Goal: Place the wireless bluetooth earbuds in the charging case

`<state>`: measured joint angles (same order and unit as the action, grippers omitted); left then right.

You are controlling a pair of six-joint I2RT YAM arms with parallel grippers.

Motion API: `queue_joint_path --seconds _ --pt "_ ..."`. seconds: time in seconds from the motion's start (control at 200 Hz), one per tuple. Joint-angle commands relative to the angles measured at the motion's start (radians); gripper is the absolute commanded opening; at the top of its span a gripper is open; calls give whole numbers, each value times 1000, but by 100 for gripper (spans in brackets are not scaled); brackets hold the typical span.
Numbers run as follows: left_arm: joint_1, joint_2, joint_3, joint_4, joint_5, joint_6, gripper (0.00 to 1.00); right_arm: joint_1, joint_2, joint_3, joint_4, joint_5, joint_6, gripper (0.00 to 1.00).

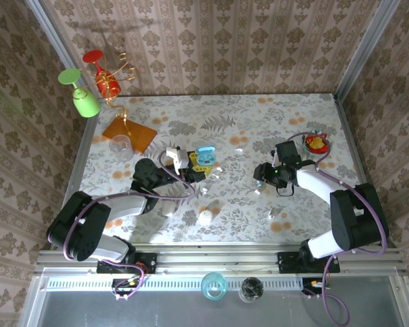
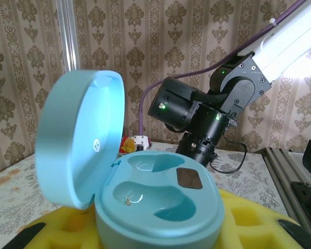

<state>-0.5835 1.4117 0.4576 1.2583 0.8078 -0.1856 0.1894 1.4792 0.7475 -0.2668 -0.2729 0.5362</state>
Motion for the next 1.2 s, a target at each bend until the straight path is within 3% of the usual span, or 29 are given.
queue_joint_path --seconds 0.0,0.35,0.83,1.045,1.195 --pt "11 -19 1 29 25 4 30 -4 37 15 6 -32 48 53" --pt "12 -4 13 29 40 -11 30 4 105 2 70 -149 94 49" --pt "14 -9 3 30 36 -5 30 116 129 52 101 -188 140 51" --pt "26 -34 -18 29 25 -4 30 120 21 78 -22 -41 -19 51" --pt "37 -48 -32 29 21 -2 30 102 62 151 -81 18 -95 53"
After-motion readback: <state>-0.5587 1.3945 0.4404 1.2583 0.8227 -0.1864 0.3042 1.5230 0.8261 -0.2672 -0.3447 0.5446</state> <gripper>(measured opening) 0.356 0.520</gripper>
